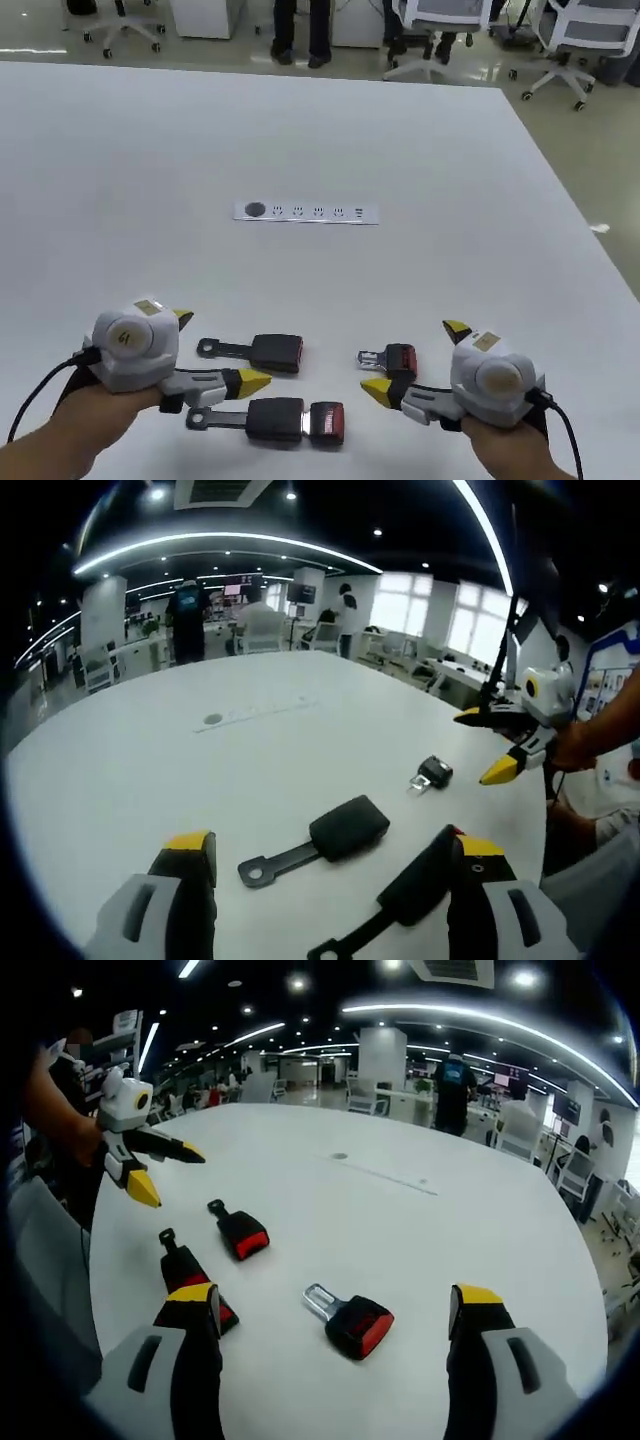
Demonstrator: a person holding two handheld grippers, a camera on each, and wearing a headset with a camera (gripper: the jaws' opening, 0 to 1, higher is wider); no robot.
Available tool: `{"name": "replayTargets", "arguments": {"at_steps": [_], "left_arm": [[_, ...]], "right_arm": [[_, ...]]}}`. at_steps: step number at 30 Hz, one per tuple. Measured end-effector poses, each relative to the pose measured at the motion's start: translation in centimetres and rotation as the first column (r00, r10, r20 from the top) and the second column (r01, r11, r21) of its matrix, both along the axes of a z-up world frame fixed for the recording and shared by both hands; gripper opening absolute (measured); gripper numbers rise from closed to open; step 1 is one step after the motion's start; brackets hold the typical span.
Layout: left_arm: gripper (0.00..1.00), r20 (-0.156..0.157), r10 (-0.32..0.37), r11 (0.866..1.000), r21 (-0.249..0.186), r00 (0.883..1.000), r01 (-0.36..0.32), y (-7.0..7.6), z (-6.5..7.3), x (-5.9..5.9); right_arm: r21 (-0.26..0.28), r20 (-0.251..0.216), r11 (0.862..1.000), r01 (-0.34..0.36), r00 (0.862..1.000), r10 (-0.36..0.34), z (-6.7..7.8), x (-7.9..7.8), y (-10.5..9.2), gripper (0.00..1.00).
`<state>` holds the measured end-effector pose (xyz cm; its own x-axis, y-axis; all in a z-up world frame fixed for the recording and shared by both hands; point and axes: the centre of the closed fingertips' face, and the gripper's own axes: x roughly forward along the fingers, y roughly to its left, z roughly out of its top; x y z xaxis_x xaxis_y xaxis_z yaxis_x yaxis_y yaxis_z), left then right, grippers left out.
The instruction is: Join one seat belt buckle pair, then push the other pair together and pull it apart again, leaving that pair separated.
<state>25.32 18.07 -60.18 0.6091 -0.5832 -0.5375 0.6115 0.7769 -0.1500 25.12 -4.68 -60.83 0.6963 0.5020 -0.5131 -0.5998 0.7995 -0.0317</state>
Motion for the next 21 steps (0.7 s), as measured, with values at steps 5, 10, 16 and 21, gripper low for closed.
{"name": "replayTargets", "arguments": {"at_steps": [5,10,16,21], "left_arm": [[1.00,0.029,0.010,1.000,-0.013,1.000,-0.010,0.7,1.1,-1.7],[1.00,0.036,0.034,0.999,-0.018,0.999,-0.033,2.2,1.0,-2.8],[1.00,0.048,0.045,0.999,-0.027,0.998,-0.043,3.5,1.4,-4.9],[1.00,0.047,0.039,0.999,-0.030,0.998,-0.038,4.5,1.5,-6.2]], "right_arm": [[-0.002,0.006,1.000,0.006,1.000,-0.006,0.1,-1.1,0.1,0.96],[0.012,0.018,1.000,0.022,1.000,-0.022,1.1,-3.0,0.7,0.98],[0.019,0.032,0.999,0.028,0.999,-0.028,1.4,-4.5,0.8,0.99],[0.011,0.046,1.000,0.022,0.999,-0.022,1.9,-6.5,1.1,1.00]]}}
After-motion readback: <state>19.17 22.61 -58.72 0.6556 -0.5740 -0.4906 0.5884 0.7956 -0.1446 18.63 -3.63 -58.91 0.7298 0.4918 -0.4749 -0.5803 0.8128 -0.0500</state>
